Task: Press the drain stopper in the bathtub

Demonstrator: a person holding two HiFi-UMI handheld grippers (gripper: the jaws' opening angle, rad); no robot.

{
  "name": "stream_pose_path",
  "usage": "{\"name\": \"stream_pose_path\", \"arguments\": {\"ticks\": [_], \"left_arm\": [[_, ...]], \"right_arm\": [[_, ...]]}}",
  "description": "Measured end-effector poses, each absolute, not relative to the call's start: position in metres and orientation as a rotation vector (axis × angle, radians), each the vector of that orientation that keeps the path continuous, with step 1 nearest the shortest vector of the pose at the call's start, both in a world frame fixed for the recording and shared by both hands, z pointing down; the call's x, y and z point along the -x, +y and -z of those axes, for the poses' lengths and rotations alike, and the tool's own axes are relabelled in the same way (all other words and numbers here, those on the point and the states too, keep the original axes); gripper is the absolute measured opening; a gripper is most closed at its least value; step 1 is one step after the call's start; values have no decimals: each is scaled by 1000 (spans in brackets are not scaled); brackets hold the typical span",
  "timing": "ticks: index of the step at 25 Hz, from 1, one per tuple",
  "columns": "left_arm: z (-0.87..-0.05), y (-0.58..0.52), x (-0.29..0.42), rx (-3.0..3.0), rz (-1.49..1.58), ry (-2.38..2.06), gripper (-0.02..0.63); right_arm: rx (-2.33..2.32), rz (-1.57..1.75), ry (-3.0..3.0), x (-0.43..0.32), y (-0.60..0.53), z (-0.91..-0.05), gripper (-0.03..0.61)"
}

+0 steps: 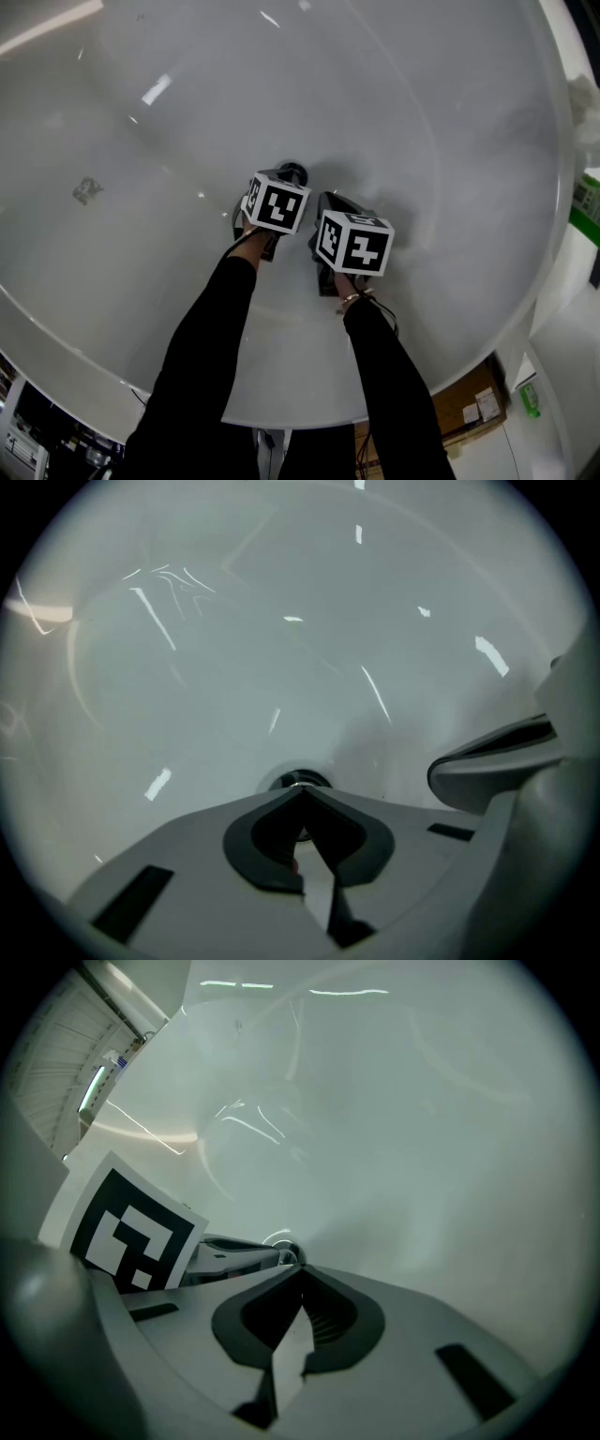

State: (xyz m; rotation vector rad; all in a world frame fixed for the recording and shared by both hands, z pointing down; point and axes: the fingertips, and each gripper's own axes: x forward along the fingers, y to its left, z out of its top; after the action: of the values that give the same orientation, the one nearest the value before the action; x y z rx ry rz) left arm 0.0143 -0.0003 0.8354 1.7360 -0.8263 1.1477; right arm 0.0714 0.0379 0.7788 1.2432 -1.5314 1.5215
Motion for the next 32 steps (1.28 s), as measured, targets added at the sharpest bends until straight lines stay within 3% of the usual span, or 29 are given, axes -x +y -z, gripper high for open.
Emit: {"name": "stream_pose_path", "arguments": {"ticks": [15, 32], "left_arm": [[-787, -15, -2, -1774, -1132, -866, 8], [-678, -35, 5, -1879, -1036, -949, 8]], "right_arm": [[-1283, -1496, -1575, -63, 20, -739, 2], [-1343, -1417, -1621, -63, 3, -652, 2]]}}
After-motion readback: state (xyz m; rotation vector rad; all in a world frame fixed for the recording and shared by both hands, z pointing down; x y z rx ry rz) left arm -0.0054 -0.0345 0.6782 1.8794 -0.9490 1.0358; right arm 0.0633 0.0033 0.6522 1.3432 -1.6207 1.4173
